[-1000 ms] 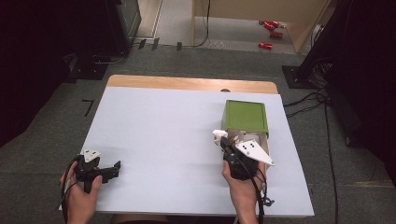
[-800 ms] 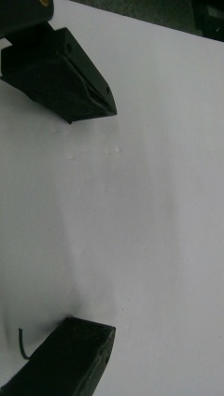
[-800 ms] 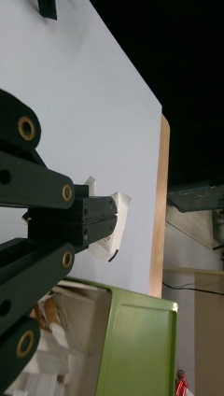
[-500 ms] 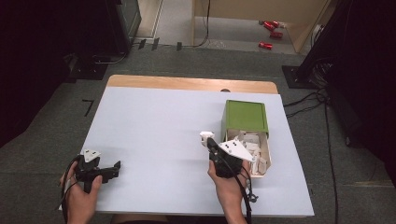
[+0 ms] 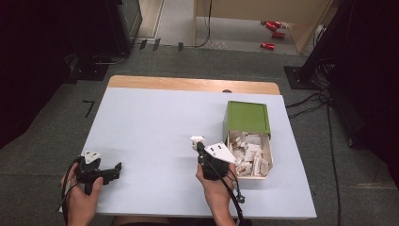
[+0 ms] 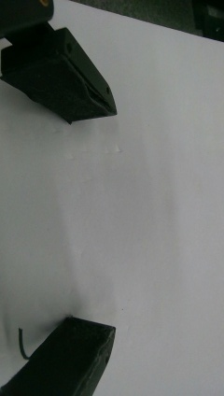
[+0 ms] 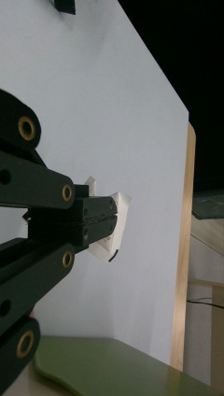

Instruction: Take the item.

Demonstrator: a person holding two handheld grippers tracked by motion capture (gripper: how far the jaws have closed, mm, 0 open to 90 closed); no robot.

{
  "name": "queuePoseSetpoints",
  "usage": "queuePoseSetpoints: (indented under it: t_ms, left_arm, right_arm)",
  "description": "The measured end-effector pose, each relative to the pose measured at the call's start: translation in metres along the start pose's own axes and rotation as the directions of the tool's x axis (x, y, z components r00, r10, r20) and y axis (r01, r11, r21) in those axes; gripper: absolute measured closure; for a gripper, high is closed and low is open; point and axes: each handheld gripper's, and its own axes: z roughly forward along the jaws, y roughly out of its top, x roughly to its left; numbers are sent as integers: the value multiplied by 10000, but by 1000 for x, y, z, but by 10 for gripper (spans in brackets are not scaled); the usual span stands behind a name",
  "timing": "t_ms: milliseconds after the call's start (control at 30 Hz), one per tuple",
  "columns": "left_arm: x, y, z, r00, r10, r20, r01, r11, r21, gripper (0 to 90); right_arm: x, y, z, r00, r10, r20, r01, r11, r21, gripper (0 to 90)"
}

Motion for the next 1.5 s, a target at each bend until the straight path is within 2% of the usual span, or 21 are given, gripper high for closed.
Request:
queuePoseSetpoints:
  t_ms: [433,600,1067,1333,1433,1500]
  left_arm:
    - [0,0,0,10000,-1,0,1,10000,1,0]
    - [0,0,0,10000,2,2,-2,10000,4,0]
    - [0,0,0,10000,3,1,-3,10000,5,0]
    - [0,0,0,10000,4,2,-4,10000,8,0]
    - [0,0,0,10000,4,4,-4,10000,11,0]
    - [0,0,0,10000,5,4,-5,10000,11,0]
  right_arm:
    - [10,-23,19,10000,-6,51,4,9991,412,900]
    - [12,-33,28,9993,-239,279,221,9976,660,900]
    - [10,-53,40,9979,-432,477,374,9925,1161,900]
    - [7,-55,41,9984,-456,320,407,9893,1399,900]
    - [5,-55,41,9990,-401,204,368,9888,1443,873]
    - [4,-54,41,9996,-289,44,280,9895,1417,824]
